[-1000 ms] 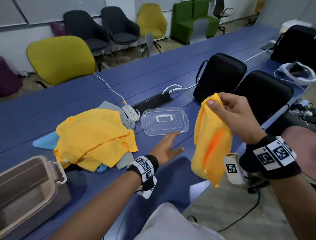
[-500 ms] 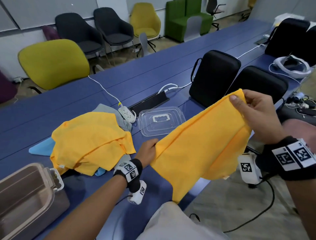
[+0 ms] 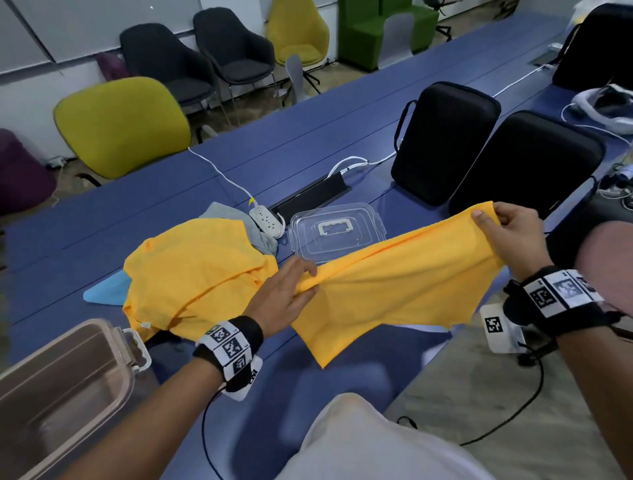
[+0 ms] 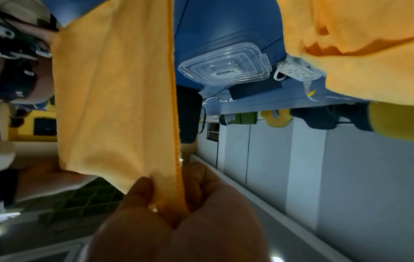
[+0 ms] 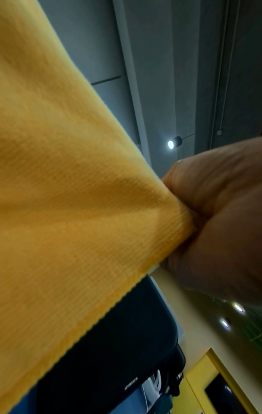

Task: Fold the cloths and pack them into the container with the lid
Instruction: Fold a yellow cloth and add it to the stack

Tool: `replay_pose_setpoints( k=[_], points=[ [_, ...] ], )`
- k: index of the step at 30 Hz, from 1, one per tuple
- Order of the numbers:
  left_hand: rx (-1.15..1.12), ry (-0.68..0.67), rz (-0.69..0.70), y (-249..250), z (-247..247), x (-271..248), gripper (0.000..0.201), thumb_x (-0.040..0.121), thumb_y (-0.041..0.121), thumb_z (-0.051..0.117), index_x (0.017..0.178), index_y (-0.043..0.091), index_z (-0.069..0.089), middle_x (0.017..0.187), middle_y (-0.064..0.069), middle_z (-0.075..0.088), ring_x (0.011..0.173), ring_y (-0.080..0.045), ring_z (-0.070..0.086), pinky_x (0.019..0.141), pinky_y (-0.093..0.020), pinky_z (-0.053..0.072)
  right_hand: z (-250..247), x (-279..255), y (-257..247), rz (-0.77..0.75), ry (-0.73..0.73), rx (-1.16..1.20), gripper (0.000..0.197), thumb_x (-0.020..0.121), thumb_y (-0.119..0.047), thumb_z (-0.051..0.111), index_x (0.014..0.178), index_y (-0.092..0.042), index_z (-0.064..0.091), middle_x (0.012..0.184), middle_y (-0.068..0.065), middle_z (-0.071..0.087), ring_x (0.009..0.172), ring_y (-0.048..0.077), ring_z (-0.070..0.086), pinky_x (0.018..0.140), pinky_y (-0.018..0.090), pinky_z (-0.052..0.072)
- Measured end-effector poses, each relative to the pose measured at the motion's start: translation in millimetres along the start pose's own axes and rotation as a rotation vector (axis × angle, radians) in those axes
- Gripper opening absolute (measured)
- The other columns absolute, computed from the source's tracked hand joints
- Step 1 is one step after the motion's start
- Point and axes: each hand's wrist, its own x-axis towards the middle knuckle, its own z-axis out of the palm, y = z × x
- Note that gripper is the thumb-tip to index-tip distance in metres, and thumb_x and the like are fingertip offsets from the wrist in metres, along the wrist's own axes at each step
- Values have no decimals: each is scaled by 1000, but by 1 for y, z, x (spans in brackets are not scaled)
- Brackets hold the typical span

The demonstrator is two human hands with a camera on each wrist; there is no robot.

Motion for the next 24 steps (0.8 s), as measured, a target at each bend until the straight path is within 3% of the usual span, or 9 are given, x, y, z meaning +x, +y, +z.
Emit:
replay_pose_setpoints(
  k=[3, 6, 9, 12, 14, 16, 18, 22, 24],
  points=[
    [-117, -19, -37, -5, -8, -2, 7, 96, 26, 58, 98, 21, 54, 91, 17, 53, 85, -4, 51, 72, -18, 38, 5, -3, 1, -5, -1, -16, 31, 94, -29, 59, 98, 2, 65, 93, 30, 64, 91, 40, 61, 77, 49, 52],
    [-263, -3, -131, -8, -16, -8, 13, 97, 26, 56, 104, 20, 65, 94, 13, 65, 88, -7, 60, 75, -23, 46, 4, -4, 5, -29, -22, 21, 63, 86, -59, 56, 87, 3, 60, 81, 33, 58, 72, 32, 56, 64, 36, 43],
    [-331, 47, -212, -16, -23, -12, 27, 99, 37, 51, 109, 20, 69, 99, 0, 70, 94, -17, 64, 81, -35, 51, 1, -2, 10, -22, -51, 73, 80, 77, -76, 50, 84, 3, 58, 78, 33, 54, 71, 40, 51, 64, 31, 36],
    [-315, 132, -243, -21, -33, -11, 34, 96, 46, 50, 102, 19, 70, 96, -10, 68, 91, -29, 61, 80, -45, 48, -1, -3, 3, -43, -54, 79, 71, 78, -70, 54, 77, 1, 55, 67, 25, 45, 63, 23, 43, 62, 31, 32],
    [-327, 193, -249, -16, -45, -6, 24, 96, 36, 57, 97, 17, 71, 91, -4, 69, 85, -18, 61, 73, -35, 47, -2, -2, -3, -46, -67, 113, 56, 83, -61, 58, 75, -6, 58, 68, 24, 49, 65, 15, 46, 62, 31, 35],
    [-363, 230, -288, -14, -55, 1, 20, 92, 31, 62, 91, 12, 71, 83, -4, 68, 75, -12, 57, 66, -29, 44, -4, 0, -12, -32, -65, 158, 23, 91, -37, 62, 75, -21, 61, 66, 4, 56, 65, 0, 52, 64, 25, 40],
    [-406, 277, -385, -19, -59, 11, 25, 88, 32, 68, 83, 8, 67, 74, -16, 60, 67, -17, 49, 59, -31, 38, 4, 7, -15, -44, -40, 112, 12, 94, -26, 60, 82, -25, 62, 72, -10, 59, 66, -9, 54, 66, 21, 43],
    [-561, 344, -585, -25, -51, 36, 29, 90, 27, 67, 86, -1, 62, 78, -15, 56, 71, -22, 51, 64, -37, 45, 40, 18, -12, 65, 58, 13, 14, 87, -35, 65, 89, -22, 61, 80, -3, 61, 84, 19, 61, 79, 39, 53],
    [-607, 311, -590, -15, -43, 45, 22, 95, 19, 60, 94, -2, 62, 81, -11, 63, 72, -19, 60, 66, -35, 53, 59, 10, -22, 103, 74, 70, 15, 85, -34, 66, 89, -21, 59, 83, -2, 61, 86, 22, 60, 78, 34, 53]
  ],
)
